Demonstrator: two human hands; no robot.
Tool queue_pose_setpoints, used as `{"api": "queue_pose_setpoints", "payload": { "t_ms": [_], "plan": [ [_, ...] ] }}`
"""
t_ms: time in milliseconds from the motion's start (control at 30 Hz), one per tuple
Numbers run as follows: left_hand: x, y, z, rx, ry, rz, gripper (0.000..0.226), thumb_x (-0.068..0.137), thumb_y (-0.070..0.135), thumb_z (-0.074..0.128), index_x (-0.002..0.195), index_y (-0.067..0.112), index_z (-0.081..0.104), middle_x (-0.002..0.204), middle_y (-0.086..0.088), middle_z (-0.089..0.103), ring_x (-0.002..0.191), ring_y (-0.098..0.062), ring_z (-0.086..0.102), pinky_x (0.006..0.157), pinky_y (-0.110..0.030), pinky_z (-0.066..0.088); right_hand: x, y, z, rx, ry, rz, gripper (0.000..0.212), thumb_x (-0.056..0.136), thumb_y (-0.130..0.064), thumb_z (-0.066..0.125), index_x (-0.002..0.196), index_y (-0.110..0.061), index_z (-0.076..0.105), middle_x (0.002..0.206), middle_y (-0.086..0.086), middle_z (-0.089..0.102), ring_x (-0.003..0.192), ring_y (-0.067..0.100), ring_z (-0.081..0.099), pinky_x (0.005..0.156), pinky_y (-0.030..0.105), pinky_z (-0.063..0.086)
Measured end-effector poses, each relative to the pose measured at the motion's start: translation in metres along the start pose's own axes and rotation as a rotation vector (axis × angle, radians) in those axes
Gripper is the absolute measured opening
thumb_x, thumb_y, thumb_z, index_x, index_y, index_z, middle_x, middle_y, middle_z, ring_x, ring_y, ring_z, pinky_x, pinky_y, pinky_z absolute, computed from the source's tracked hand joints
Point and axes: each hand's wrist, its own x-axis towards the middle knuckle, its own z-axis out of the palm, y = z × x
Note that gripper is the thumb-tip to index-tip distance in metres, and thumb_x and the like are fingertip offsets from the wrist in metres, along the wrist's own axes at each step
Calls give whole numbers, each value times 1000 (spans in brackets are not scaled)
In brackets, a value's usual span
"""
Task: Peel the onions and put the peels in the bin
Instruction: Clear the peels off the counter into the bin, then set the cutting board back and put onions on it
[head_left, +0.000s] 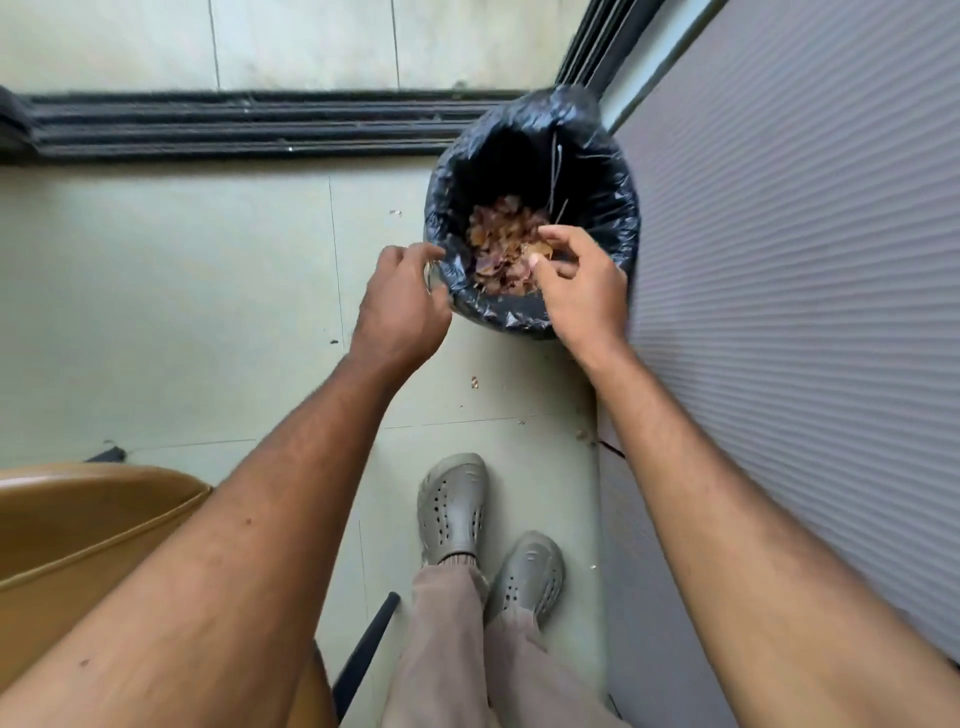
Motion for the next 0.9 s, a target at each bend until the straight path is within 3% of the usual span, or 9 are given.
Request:
{"api": "queue_pose_setpoints", "payload": {
  "t_ms": [67,133,300,400,533,700,800,900],
  "plan": [
    [2,23,-9,39,-13,74,45,100,19,53,144,21,50,144,-6,45,131,-23,48,111,-30,33,11,-5,-16,-103,-51,29,42,92,-23,68,134,-27,63,126,0,70,110,12,66,97,21,48],
    [1,40,-11,106,-13,142,50,98,23,56,148,20,48,150,-7,42,136,-27,46,118,-37,33,9,-12,-29,-168,-36,2,49,96,-22,64,144,-22,55,143,3,59,131,18,53,112,26,37],
    [-27,81,-24,293,11,288,60,98,30,57,154,20,39,163,-10,29,150,-29,26,122,-48,25,-27,-40,-61,-273,-3,-4,59,102,-33,53,156,-22,35,165,8,29,151,25,28,123,40,24],
    [-50,120,-61,328,36,326,59,101,34,53,156,22,35,165,-10,25,152,-31,23,122,-50,24,-49,-84,-90,-346,22,-59,63,103,-40,50,159,-26,27,168,9,21,153,28,21,124,48,18],
    [-81,186,-148,299,140,379,57,102,35,52,155,22,35,164,-10,27,150,-31,27,121,-51,27,-63,-185,-154,-326,77,-180,63,104,-41,48,160,-29,23,168,7,18,154,27,18,125,44,15],
    [-145,284,-254,154,235,427,45,102,32,53,144,20,50,146,-9,47,134,-30,49,112,-48,39,-100,-320,-255,-193,173,-346,50,103,-38,50,150,-27,39,150,0,43,131,20,49,108,35,44],
    [-192,335,-298,47,250,480,39,102,31,55,140,22,54,138,-6,52,127,-25,53,110,-41,41,-136,-374,-316,-149,243,-421,42,103,-37,51,143,-26,46,138,-1,52,122,15,53,101,29,46],
    [-236,381,-328,-49,244,542,33,102,30,56,134,25,58,130,-4,55,119,-22,57,105,-39,45,-175,-400,-377,-47,343,-417,36,102,-35,54,137,-24,51,131,-1,55,118,14,55,101,34,50]
  ]
}}
